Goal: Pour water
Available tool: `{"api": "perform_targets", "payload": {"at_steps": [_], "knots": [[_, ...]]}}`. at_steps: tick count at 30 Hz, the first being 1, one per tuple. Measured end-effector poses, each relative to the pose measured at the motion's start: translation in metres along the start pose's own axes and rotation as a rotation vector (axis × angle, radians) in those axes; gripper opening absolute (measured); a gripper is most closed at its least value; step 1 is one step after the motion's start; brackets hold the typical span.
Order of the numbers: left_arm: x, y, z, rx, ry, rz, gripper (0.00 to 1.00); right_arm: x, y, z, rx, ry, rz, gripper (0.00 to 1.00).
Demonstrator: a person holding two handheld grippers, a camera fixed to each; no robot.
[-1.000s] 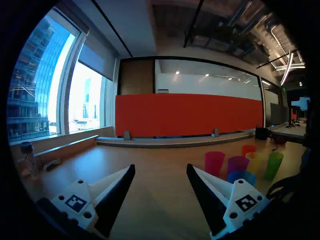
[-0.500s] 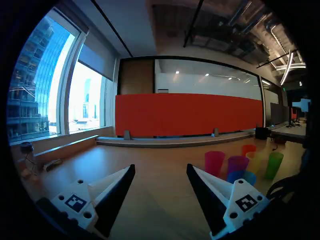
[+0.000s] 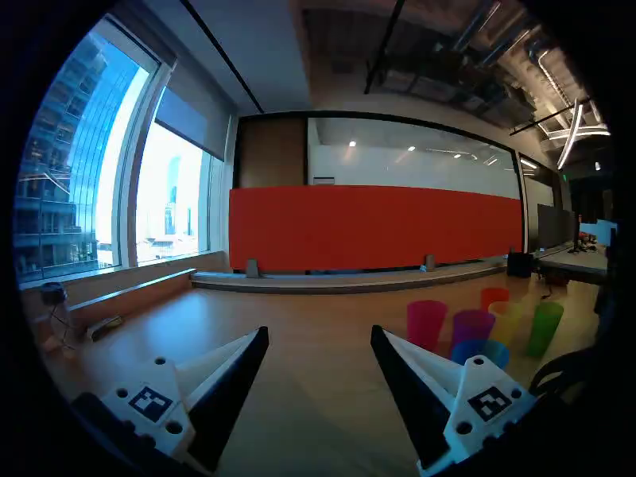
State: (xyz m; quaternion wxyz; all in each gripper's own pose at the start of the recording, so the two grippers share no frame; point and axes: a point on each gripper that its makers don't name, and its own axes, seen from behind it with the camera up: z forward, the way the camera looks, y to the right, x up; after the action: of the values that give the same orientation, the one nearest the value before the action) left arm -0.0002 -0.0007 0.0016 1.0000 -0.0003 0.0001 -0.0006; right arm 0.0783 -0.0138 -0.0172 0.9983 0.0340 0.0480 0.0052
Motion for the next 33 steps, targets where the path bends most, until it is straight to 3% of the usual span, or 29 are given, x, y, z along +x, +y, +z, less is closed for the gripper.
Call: {"api": "perform_targets", "payload": {"at_steps": [20,33], "knots": [[0.000,-0.001,0.000,0.000,0.000,0.000,0.96,-0.061,0.022,0.003,-0.063,-0.031,0.048,0.99],[0.000,0.000,0.000,0.000,0.000,0.000,0.96,-0.074,0.024,0.005,-0.079,-0.063,0.012,0.99]]}}
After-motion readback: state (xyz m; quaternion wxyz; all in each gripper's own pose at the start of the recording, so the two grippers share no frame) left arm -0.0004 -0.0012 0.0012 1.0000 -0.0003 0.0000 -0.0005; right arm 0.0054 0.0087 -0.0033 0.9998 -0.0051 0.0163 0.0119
